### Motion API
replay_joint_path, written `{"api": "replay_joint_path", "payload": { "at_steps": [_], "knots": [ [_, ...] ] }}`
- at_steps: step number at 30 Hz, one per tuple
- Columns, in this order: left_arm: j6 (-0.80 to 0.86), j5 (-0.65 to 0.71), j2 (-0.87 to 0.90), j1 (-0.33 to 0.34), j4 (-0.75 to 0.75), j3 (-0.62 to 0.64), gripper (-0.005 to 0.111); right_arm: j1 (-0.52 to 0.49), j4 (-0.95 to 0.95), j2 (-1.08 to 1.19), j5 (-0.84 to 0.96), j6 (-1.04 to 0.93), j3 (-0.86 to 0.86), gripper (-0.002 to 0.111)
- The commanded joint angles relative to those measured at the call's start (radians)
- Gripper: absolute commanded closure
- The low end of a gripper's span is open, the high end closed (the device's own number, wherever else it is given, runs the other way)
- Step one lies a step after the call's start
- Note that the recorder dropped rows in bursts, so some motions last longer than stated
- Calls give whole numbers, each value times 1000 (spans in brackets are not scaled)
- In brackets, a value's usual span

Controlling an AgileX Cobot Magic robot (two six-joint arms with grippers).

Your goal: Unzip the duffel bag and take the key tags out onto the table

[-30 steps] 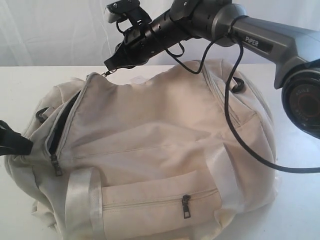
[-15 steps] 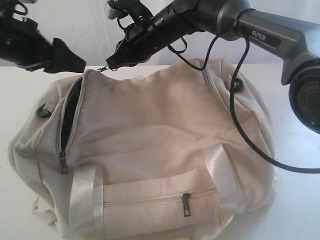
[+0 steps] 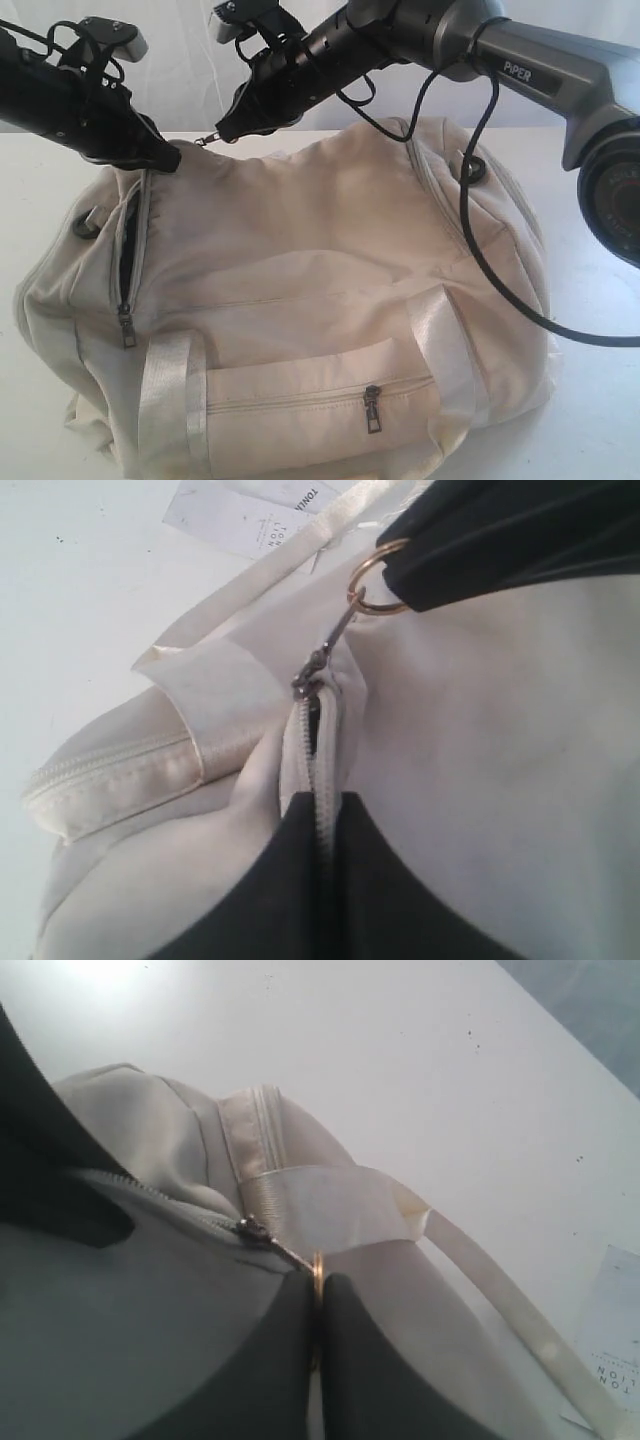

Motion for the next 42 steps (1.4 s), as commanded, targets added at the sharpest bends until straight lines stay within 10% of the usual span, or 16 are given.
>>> {"api": "replay_joint_path", "payload": {
  "at_steps": [1, 42],
  "knots": [
    [-35, 59, -40, -2, 69, -9, 107, -25, -44, -12, -17, -9, -6, 108],
    [-128, 86, -100, -2, 201, -12, 107, -359, -204, -144, 198, 127, -6, 108]
  ]
}}
